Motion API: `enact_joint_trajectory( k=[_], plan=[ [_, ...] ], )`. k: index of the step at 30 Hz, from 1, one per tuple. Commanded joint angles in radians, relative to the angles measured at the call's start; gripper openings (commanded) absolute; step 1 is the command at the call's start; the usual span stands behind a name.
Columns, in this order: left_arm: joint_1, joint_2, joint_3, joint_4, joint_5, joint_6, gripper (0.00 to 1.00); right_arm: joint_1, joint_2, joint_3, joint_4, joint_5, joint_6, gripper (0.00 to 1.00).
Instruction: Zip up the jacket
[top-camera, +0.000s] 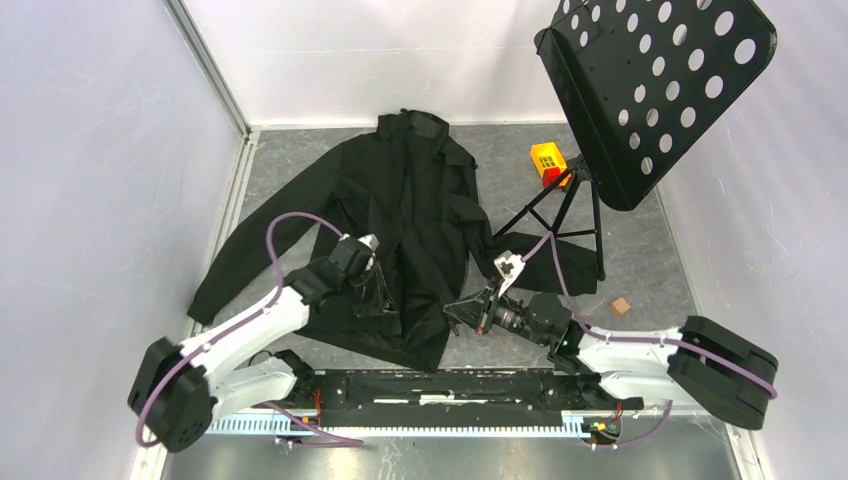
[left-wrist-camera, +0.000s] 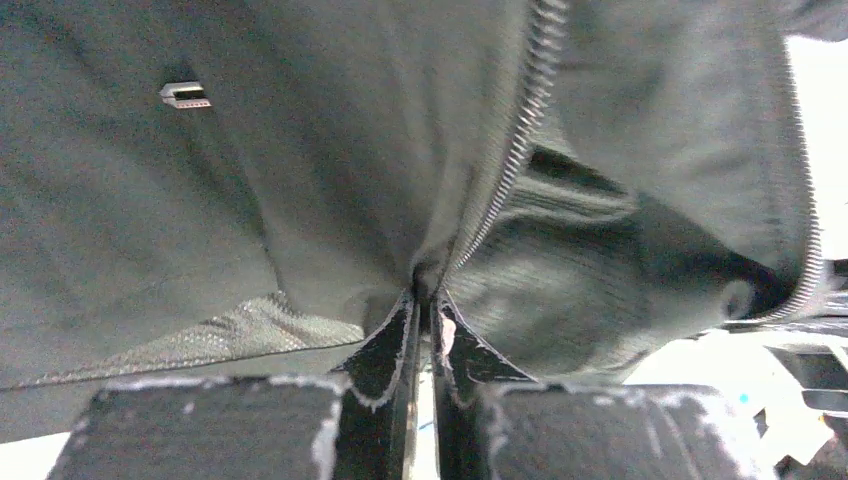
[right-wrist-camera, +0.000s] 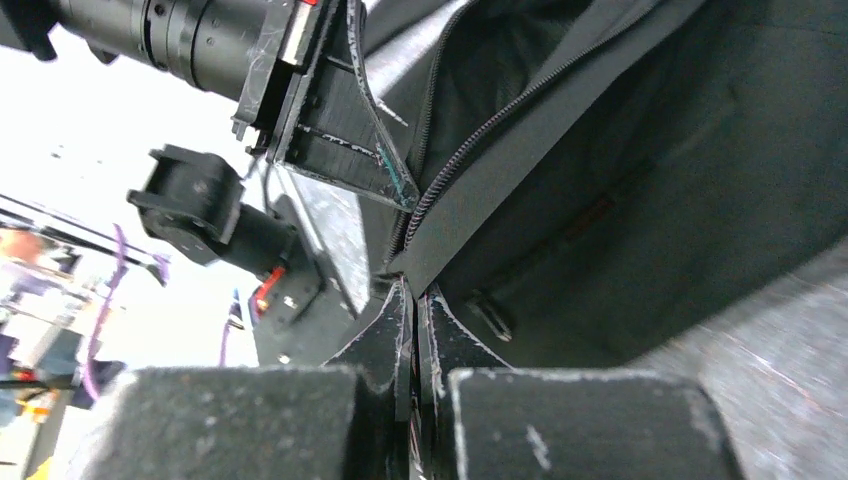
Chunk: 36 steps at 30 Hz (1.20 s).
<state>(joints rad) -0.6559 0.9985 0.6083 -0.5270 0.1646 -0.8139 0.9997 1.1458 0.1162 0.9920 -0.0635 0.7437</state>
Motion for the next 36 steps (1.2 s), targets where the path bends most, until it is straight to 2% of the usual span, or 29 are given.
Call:
enact_joint_trajectory(
  k=[1, 6, 12, 18, 23, 25, 28, 36],
  plan=[
    [-0.002, 0.163, 0.053, 0.081, 0.079, 0.142, 0.13, -0.037, -0.098, -0.034, -0.199, -0.009, -0.157, 0.0],
    [-0.004, 0.234, 0.085, 0.062, 0.061, 0.212, 0.28, -0.067, -0.147, -0.046, -0.24, -0.02, -0.183, 0.0],
    [-0.004, 0.214, 0.084, -0.016, 0.068, 0.255, 0.53, -0.081, -0.149, -0.057, -0.217, -0.029, -0.186, 0.0],
    [-0.015, 0.201, 0.107, -0.076, 0.128, 0.246, 0.63, -0.086, -0.11, -0.062, -0.168, -0.06, -0.168, 0.0],
    [-0.017, 0.128, 0.09, -0.086, 0.158, 0.208, 0.71, -0.085, -0.091, -0.069, -0.141, -0.073, -0.158, 0.0],
    [-0.017, 0.123, 0.089, -0.089, 0.169, 0.207, 0.7, -0.086, -0.083, -0.068, -0.132, -0.078, -0.158, 0.0],
    [-0.017, 0.145, 0.092, -0.097, 0.167, 0.204, 0.6, -0.087, -0.078, -0.064, -0.13, -0.087, -0.157, 0.0],
    [-0.019, 0.241, 0.124, -0.13, 0.165, 0.237, 0.52, -0.087, -0.099, -0.066, -0.141, -0.085, -0.159, 0.0]
  ],
)
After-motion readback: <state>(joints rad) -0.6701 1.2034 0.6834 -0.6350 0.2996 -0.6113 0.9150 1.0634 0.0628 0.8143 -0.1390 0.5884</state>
